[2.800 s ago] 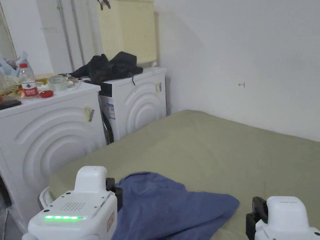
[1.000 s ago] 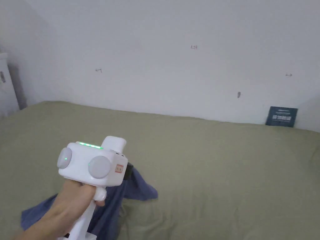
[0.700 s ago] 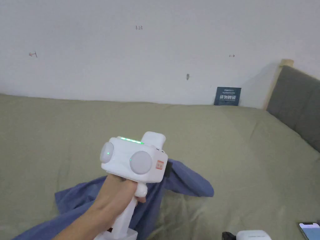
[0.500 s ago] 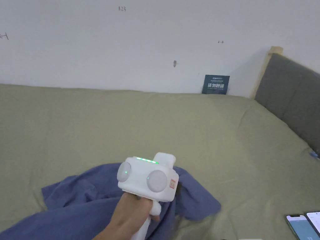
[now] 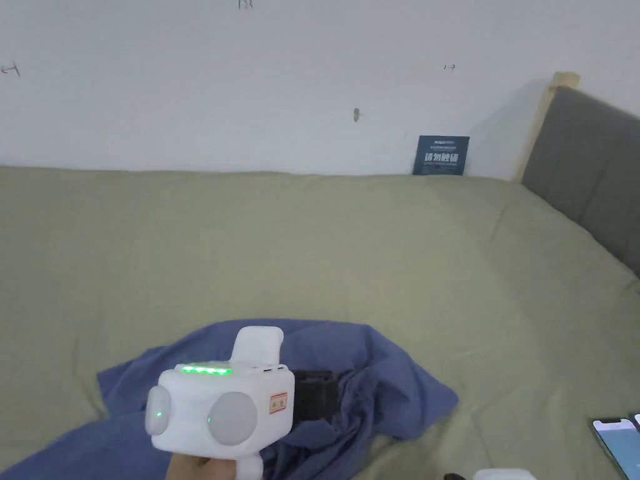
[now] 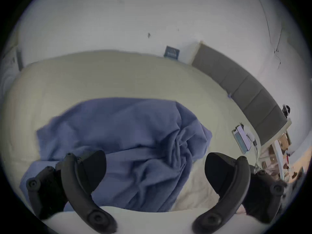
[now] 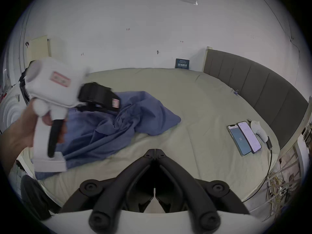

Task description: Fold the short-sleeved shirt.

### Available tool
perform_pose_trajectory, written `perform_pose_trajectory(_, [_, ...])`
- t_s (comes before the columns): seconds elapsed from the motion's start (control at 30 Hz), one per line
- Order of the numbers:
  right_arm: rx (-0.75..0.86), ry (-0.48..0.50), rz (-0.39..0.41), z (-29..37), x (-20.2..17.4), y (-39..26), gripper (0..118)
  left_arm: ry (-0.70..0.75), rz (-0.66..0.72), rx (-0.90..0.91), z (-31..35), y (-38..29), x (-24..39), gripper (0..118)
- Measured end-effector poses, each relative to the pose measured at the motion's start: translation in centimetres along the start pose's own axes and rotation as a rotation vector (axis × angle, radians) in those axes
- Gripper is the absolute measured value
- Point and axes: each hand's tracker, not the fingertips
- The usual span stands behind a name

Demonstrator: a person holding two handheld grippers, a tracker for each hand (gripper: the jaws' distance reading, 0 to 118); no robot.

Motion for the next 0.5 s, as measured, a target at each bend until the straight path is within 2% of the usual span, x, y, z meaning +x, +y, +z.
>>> perform_pose_trajectory(0.03, [0.011, 0.005, 0.003, 0.4, -0.3, 0.2, 0, 0.03, 0.005, 0.01, 2.5, -0.6, -0.7, 112])
perform_pose_trajectory(0.07, [0.025, 0.008, 0.006, 0.9, -0.8, 0.5, 0, 0.051, 0.023, 0.051, 5.0, -1.5, -1.5, 97])
perform_pose_trajectory(0.13, [0.067, 0.022, 0.015, 1.9, -1.6, 0.8, 0, 0.145, 0.101, 0.161, 9.9, -3.7, -2.6, 20])
perform_pose_trajectory(0.17, [0.081, 0.027, 0.019, 2.6, -2.1, 1.1, 0, 0.17, 0.134, 0.195, 12.2, -4.8, -3.3, 6])
perform_pose_trajectory(0.27, [0.139, 0.052, 0.043, 4.7, -3.4, 1.4, 0, 0.253, 0.183, 0.289, 18.6, -8.1, -4.8, 6])
perform_pose_trajectory(0.33, [0.16, 0.056, 0.061, 5.7, -4.1, 1.4, 0, 0.346, 0.168, 0.346, 22.4, -10.2, -5.4, 6])
perform_pose_trajectory(0.4, [0.169, 0.07, 0.064, 6.2, -4.6, 1.2, 0, 0.445, 0.113, 0.354, 25.0, -11.9, -6.5, 6])
perform_pose_trajectory(0.5, [0.167, 0.093, 0.069, 6.5, -5.8, 1.1, 0, 0.54, 0.134, 0.358, 28.2, -13.5, -7.9, 6])
